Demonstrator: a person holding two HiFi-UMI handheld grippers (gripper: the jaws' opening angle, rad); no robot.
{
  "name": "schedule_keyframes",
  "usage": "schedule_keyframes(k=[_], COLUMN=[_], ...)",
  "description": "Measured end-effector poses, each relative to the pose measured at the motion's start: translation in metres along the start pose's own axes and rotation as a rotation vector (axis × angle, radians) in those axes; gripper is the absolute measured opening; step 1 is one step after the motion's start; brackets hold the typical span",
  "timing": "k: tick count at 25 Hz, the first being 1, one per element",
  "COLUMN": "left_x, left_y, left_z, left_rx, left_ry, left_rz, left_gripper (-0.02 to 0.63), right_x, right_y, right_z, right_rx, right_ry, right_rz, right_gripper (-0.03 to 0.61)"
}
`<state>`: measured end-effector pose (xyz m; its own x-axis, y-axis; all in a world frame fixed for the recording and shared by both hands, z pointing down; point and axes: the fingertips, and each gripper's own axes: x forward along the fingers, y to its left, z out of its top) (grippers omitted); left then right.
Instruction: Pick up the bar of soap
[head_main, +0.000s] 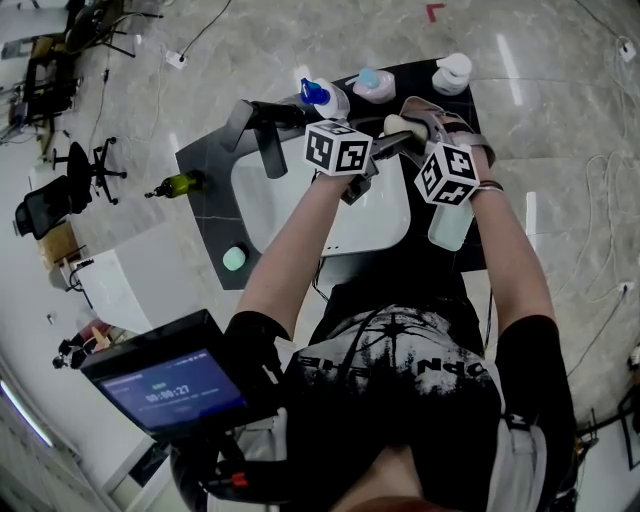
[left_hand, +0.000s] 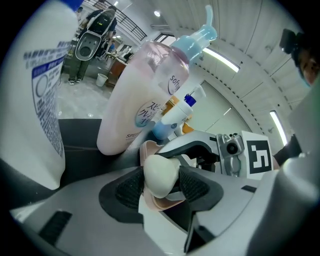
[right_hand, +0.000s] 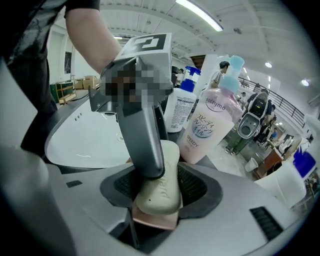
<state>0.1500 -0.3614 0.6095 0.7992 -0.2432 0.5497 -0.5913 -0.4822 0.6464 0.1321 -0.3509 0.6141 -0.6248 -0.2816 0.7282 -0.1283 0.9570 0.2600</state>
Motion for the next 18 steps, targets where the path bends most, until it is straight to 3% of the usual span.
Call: schedule_keyframes(k=[18], left_x=[-0.022], left_y=[-0.001], left_z=[0.005], left_rx=[0.038], left_ry=[-0.084], left_rz=[-0.02], left_gripper=[0.193], right_x=[0.001], right_y=[-0.004], right_z=[0.024], right_rx=[-0.027], right_ry=[-0.029], right_rz=[-0.083], right_gripper=[0.213])
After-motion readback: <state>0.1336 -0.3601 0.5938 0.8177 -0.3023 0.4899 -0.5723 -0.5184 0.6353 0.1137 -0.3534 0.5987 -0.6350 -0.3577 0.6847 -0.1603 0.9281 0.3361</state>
